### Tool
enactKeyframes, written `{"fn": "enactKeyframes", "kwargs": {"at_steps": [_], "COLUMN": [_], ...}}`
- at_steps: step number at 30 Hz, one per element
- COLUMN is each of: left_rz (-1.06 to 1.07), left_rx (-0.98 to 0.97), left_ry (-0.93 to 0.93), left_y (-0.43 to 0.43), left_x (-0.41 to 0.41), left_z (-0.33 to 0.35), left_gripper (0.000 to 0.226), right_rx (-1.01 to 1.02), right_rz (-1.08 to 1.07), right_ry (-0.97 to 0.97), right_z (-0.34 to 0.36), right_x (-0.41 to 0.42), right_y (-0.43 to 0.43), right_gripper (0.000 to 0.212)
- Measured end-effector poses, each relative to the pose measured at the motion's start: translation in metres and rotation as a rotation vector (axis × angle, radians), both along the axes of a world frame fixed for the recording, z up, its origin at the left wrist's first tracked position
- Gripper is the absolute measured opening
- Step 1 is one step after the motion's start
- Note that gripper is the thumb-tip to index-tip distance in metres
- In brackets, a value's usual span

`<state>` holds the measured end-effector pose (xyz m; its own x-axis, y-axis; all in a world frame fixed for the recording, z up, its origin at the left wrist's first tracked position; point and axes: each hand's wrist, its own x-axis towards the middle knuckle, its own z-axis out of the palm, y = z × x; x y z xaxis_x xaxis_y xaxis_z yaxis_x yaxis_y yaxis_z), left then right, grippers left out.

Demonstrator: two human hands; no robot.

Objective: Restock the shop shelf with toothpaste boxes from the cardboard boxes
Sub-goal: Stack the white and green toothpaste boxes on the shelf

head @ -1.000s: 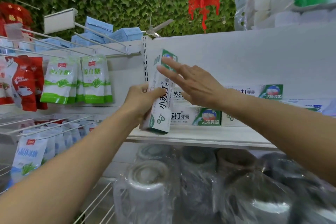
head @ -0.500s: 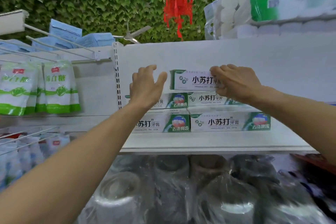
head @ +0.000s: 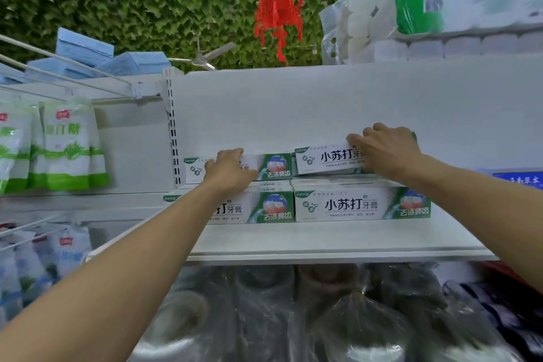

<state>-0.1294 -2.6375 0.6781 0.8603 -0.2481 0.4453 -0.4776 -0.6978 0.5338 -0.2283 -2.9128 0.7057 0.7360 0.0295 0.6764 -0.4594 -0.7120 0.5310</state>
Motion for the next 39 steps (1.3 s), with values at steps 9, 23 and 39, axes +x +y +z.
{"fn": "enactKeyframes", "kwargs": {"at_steps": [9, 23, 39], "left_rz": [0.033, 0.011, -0.126], "left_rx": [0.042, 0.019, -0.063], "left_ry": [-0.035, -0.021, -0.123], "left_y": [-0.003, -0.001, 0.038], "left_x": [0.008, -0.003, -0.044], "left_z": [-0.004, -0.003, -0.014], "left_gripper": [0.076, 0.076, 0.054], "right_rx": [0.123, 0.285, 0.671], "right_rz": [0.049, 0.122, 0.29], "right_ry": [0.045, 0.041, 0.161], "right_z": [-0.013, -0.015, -0.018], "right_x": [0.018, 0.019, -0.02], "right_y": [0.001, 0.025, 0.091], "right_gripper": [0.037, 0.035, 0.047]}}
